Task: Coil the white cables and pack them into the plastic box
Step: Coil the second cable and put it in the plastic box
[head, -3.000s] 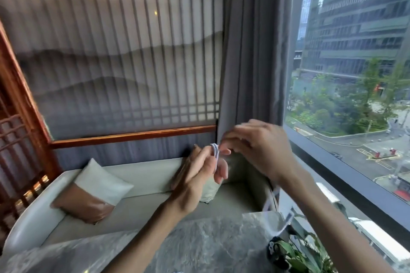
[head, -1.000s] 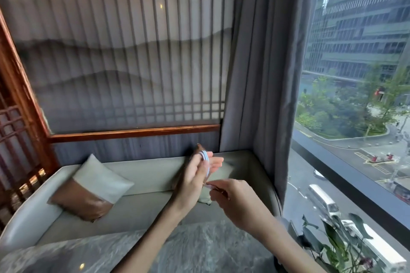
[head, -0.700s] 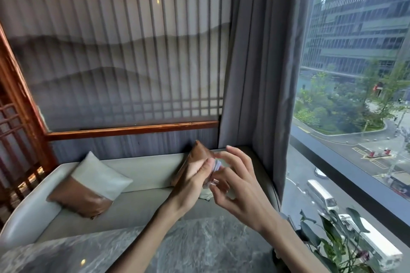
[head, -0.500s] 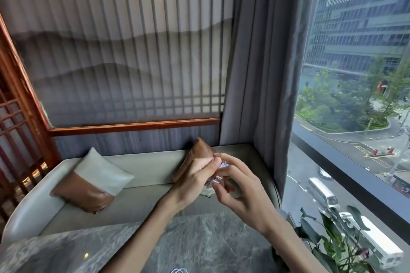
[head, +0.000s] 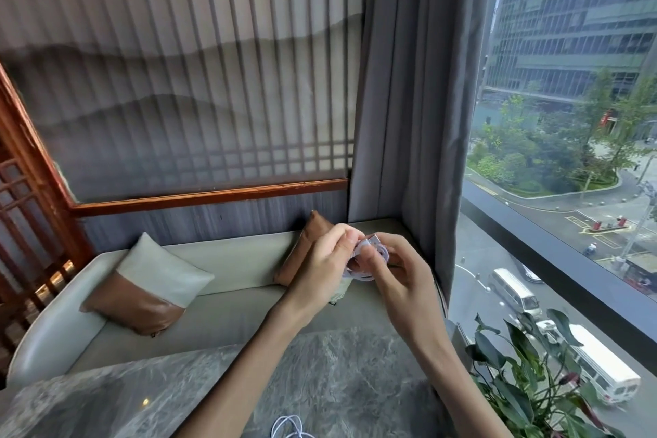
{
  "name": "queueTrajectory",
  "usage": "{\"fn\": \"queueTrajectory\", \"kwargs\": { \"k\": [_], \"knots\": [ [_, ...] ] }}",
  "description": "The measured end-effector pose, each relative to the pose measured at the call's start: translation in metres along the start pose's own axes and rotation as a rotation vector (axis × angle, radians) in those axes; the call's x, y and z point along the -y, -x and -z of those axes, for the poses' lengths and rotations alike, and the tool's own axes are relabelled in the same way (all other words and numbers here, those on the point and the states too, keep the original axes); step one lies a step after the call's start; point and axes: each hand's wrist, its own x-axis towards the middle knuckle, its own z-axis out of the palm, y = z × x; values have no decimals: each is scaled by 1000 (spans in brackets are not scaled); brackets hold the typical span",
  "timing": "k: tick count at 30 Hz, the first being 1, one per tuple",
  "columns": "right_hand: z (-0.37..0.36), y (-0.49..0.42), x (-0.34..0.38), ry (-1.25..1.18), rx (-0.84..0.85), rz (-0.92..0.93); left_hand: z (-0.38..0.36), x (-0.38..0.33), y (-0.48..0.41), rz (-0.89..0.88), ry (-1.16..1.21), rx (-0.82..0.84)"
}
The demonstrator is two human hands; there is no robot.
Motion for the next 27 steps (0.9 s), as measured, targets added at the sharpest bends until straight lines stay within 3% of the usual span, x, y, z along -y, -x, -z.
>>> {"fn": "queueTrajectory", "kwargs": {
  "k": [9, 18, 27],
  "knots": [
    [4, -14, -5, -104, 34, -32, -2, -2, -5, 17, -181, -123],
    [-24, -15, -2, -50, -124, 34, -31, 1, 0, 208, 287, -422],
    [-30, -14, 2, -58, -188, 60, -33, 2, -5, 198, 333, -510]
  ]
}}
